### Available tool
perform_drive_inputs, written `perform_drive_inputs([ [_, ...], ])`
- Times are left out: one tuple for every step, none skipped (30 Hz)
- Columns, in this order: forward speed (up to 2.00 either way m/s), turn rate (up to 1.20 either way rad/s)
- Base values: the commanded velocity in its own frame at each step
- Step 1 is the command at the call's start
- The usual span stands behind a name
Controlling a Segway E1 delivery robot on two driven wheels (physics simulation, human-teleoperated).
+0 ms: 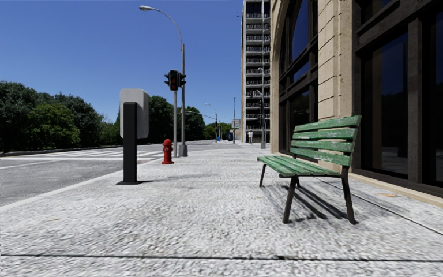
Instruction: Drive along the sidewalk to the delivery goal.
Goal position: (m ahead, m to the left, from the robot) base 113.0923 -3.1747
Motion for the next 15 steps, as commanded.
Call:
perform_drive_inputs([
  [2.00,0.00],
  [2.00,0.00],
  [2.00,0.00],
  [2.00,0.00],
  [2.00,0.00],
  [2.00,0.00],
  [2.00,0.00],
  [2.00,0.00],
  [2.00,0.00],
  [2.00,0.00],
  [2.00,0.00],
  [2.00,0.00],
  [2.00,0.00],
  [2.00,0.00],
  [2.00,0.00],
])
